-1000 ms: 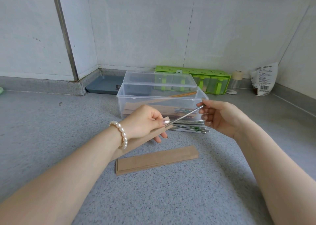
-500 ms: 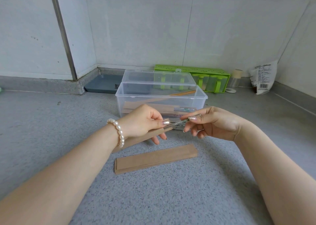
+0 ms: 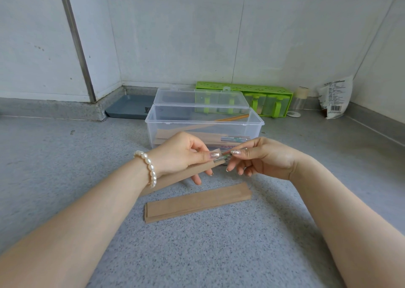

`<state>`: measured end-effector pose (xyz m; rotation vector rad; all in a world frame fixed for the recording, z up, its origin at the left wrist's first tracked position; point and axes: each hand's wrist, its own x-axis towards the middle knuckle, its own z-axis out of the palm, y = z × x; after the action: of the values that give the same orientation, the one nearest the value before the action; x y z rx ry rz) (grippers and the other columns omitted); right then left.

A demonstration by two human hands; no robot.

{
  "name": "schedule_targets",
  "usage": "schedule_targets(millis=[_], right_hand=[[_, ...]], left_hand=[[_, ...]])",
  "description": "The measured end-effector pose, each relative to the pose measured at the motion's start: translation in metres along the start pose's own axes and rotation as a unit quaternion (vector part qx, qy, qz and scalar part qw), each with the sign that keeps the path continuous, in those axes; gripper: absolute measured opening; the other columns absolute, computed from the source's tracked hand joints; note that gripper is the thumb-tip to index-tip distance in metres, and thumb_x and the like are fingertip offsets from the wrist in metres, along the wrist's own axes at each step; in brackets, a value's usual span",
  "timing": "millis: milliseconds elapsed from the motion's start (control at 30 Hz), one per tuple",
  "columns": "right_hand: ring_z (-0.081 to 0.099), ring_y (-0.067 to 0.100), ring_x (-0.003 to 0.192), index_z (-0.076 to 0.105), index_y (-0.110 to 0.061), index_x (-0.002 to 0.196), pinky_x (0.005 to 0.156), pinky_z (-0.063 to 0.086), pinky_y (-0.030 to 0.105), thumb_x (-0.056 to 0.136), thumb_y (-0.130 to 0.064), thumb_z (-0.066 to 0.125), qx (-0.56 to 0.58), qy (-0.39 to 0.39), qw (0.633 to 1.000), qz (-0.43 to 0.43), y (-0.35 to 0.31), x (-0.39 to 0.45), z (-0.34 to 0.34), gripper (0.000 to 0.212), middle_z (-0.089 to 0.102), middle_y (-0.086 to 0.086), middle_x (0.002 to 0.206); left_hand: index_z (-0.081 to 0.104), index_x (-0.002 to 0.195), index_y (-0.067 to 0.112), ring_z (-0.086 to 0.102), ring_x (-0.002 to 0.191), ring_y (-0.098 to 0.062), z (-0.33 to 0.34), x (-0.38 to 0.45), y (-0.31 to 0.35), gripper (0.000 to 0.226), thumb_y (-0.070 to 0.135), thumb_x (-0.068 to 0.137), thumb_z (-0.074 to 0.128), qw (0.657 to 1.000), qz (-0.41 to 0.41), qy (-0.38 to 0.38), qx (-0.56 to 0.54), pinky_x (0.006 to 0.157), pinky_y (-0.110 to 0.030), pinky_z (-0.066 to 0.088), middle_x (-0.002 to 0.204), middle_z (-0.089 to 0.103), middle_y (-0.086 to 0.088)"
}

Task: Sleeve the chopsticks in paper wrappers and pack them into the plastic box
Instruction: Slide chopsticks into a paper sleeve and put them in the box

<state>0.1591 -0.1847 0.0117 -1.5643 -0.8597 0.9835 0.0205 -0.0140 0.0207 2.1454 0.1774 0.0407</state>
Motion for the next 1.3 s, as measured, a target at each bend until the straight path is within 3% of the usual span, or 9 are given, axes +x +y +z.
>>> schedule_targets(millis=[267,433,567,633,700,800,867,933,1300], right_hand=[[0.056,0.015,0.055,0.076,-0.012,0.074,0.051,0.043,0.021,0.074,-0.024,0.06,-0.005,0.017,1.0,0.005,-0.002,-0.005,-0.01,0.02,0.071,0.009,0.072],[0.054,0.016,0.056,0.075,-0.01,0.078,0.051,0.042,0.022,0.074,-0.024,0.061,-0.003,0.028,1.0,0.008,-0.003,-0.005,-0.012,0.021,0.07,0.01,0.071],[0.056,0.015,0.061,0.075,-0.016,0.092,0.053,0.043,0.021,0.064,-0.039,0.077,-0.002,0.03,0.999,-0.015,-0.003,-0.007,-0.013,0.037,0.07,0.007,0.078],[0.058,0.012,0.059,0.072,-0.014,0.098,0.054,0.044,0.021,0.048,-0.044,0.087,0.037,0.083,0.994,-0.052,-0.005,-0.007,-0.017,0.061,0.07,0.004,0.076],[0.054,0.01,0.054,0.069,-0.007,0.091,0.055,0.041,0.025,0.051,-0.039,0.084,0.053,0.17,0.979,-0.097,-0.004,-0.006,-0.022,0.053,0.067,0.002,0.068],[0.047,0.014,0.053,0.066,-0.008,0.071,0.057,0.039,0.028,0.064,-0.028,0.077,-0.148,0.271,0.947,-0.091,0.0,-0.002,-0.019,0.024,0.061,0.003,0.062],[0.05,0.014,0.059,0.067,-0.012,0.069,0.062,0.044,0.028,0.072,-0.021,0.078,-0.306,0.249,0.917,-0.05,0.005,0.003,-0.015,0.014,0.062,0.004,0.067],[0.053,0.013,0.061,0.066,-0.018,0.067,0.064,0.048,0.028,0.074,-0.019,0.078,-0.379,0.219,0.899,-0.022,0.009,0.007,-0.013,0.013,0.062,0.002,0.068],[0.049,0.008,0.062,0.062,-0.026,0.062,0.056,0.036,0.019,0.073,-0.02,0.078,-0.426,0.189,0.884,0.033,0.013,0.011,-0.016,0.021,0.056,-0.008,0.065]], left_hand=[[0.064,0.085,0.005,0.071,0.065,-0.021,-0.006,0.0,-0.002,0.01,0.015,0.086,0.063,0.999,-0.028,0.017,-0.005,0.061,-0.034,0.056,0.078,0.074,-0.007],[0.065,0.083,0.006,0.071,0.065,-0.021,-0.006,0.001,-0.003,0.008,0.014,0.086,0.063,0.999,-0.014,0.049,0.001,0.066,-0.042,0.056,0.075,0.074,-0.005],[0.065,0.084,0.007,0.071,0.063,-0.019,-0.007,0.002,-0.004,0.009,0.014,0.086,0.063,0.997,-0.011,0.07,0.013,0.061,-0.037,0.057,0.076,0.074,-0.006],[0.066,0.084,0.008,0.07,0.062,-0.02,-0.011,0.003,-0.006,0.009,0.016,0.086,0.062,0.995,-0.007,0.095,0.025,0.061,-0.035,0.055,0.077,0.074,-0.006],[0.065,0.084,0.012,0.069,0.059,-0.017,-0.015,0.004,-0.008,0.009,0.018,0.088,0.06,0.992,-0.008,0.12,0.042,0.068,-0.036,0.054,0.076,0.074,-0.003],[0.061,0.081,0.018,0.064,0.049,-0.009,-0.019,0.007,-0.011,0.014,0.024,0.092,0.054,0.985,-0.015,0.153,0.076,0.068,-0.031,0.052,0.073,0.071,0.002],[0.059,0.081,0.019,0.06,0.045,-0.007,-0.02,0.008,-0.012,0.017,0.027,0.093,0.051,0.983,-0.018,0.163,0.086,0.062,-0.027,0.048,0.071,0.07,0.002],[0.059,0.082,0.019,0.059,0.044,-0.006,-0.02,0.008,-0.011,0.018,0.029,0.093,0.051,0.983,-0.027,0.155,0.091,0.058,-0.023,0.046,0.071,0.069,0.003],[0.063,0.081,0.01,0.063,0.05,-0.009,-0.022,0.007,-0.012,0.012,0.013,0.076,0.073,0.996,-0.047,0.071,0.028,0.059,-0.021,0.052,0.069,0.071,-0.001]])
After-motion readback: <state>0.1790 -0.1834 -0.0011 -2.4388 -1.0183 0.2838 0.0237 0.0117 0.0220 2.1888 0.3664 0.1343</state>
